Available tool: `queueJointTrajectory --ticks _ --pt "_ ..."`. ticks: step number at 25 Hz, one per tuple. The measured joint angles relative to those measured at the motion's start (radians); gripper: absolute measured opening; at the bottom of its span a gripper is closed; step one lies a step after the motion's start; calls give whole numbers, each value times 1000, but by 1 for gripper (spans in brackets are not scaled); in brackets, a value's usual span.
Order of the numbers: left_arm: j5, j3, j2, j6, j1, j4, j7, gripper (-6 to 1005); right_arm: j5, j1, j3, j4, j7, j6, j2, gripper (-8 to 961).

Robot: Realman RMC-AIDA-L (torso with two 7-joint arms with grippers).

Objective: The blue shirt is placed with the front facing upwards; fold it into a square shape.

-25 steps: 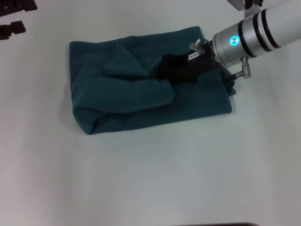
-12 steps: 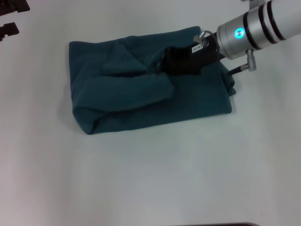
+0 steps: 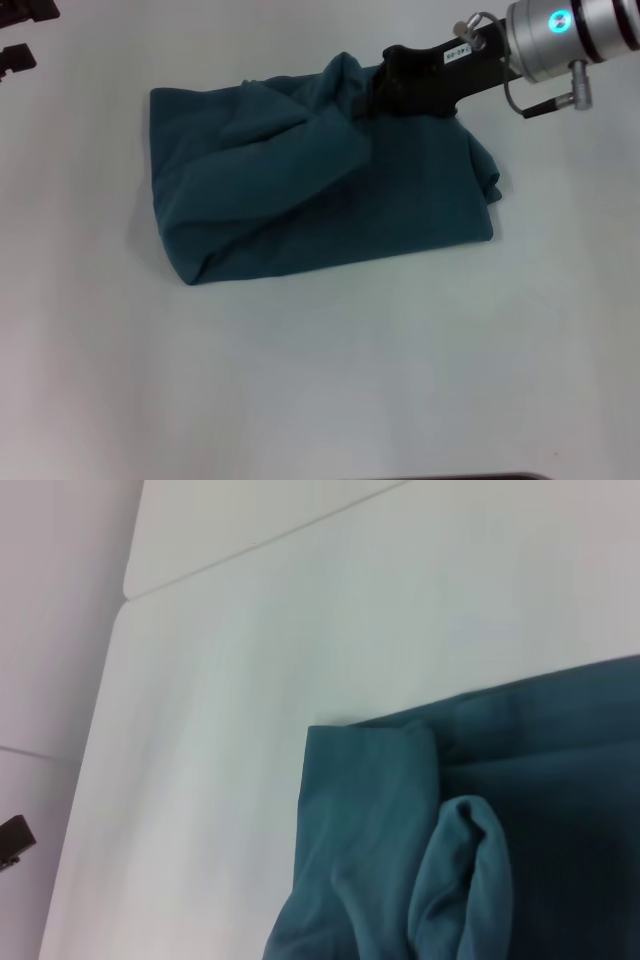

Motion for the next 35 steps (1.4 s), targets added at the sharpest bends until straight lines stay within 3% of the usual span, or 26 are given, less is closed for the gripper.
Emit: queueJointTrajectory --ticks 13,16,25,35 --pt "0 0 1 -17 -8 0 0 948 0 -30 25 -10 -2 -30 -51 24" --pt "0 1 2 -18 -8 0 0 948 1 -50 29 -11 -2 -63 -70 25" --pt "0 9 2 -40 -8 8 1 948 -8 -108 31 -10 4 -139 -102 26" --pt "0 13 -4 -41 -9 8 0 949 -58 -141 27 -7 -1 -85 -109 27"
